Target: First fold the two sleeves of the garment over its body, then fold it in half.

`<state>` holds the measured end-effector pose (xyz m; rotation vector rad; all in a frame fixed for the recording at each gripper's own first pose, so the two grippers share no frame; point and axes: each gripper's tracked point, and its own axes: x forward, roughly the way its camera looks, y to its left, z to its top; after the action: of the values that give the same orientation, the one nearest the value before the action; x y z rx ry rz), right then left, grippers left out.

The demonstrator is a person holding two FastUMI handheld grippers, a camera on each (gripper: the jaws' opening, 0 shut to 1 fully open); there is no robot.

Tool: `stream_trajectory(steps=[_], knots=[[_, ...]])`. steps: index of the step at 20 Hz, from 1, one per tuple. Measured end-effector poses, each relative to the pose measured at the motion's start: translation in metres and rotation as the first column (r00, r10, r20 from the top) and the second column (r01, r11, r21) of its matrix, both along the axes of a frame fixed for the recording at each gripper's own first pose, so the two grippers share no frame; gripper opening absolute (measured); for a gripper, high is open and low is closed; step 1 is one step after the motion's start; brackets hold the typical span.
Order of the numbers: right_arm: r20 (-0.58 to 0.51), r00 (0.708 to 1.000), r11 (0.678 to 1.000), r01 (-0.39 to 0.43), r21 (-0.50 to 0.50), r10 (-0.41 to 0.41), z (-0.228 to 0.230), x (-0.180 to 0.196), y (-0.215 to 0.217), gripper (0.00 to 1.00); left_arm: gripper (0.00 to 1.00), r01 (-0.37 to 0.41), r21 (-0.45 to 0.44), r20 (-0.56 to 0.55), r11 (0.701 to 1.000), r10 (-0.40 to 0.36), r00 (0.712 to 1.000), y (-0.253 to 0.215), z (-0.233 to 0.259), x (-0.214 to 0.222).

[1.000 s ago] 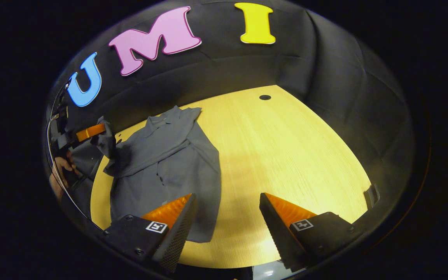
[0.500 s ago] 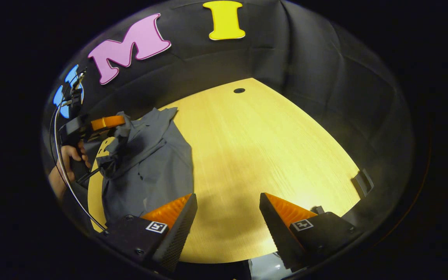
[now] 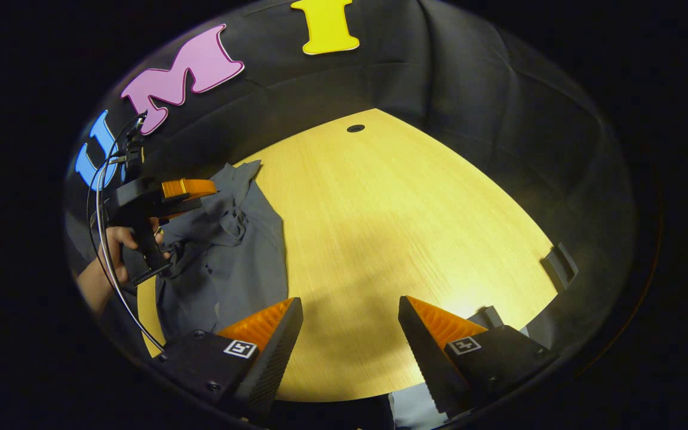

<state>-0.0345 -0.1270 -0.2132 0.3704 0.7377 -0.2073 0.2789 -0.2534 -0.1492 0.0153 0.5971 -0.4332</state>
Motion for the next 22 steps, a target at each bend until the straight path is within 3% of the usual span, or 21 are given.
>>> stream_trajectory(steps=[1,4,10,15,22], knots=[[0.000,1.000,1.000,-0.013,0.010,0.013,-0.001,0.002,0.006,0.99,0.84,-0.007,0.008,0.013,1.000,0.007,1.000,0.008,0.002,-0.003],[-0.002,0.997,0.993,-0.076,0.086,0.076,-0.004,0.009,0.037,0.99,0.96,-0.033,0.009,0.024,0.999,0.033,0.999,0.044,0.009,-0.024],[-0.070,0.973,0.969,-0.210,0.133,0.220,-0.025,0.007,0.093,0.99,0.96,-0.136,0.071,-0.022,0.988,0.138,0.990,0.162,-0.015,-0.099],[-0.142,0.937,0.944,-0.302,0.135,0.320,-0.043,0.002,0.132,0.99,0.96,-0.235,0.177,-0.072,0.956,0.251,0.965,0.262,-0.057,-0.167],[-0.241,0.906,0.938,-0.340,0.072,0.347,-0.074,0.008,0.159,0.99,0.96,-0.365,0.201,-0.139,0.909,0.396,0.908,0.338,-0.091,-0.235]])
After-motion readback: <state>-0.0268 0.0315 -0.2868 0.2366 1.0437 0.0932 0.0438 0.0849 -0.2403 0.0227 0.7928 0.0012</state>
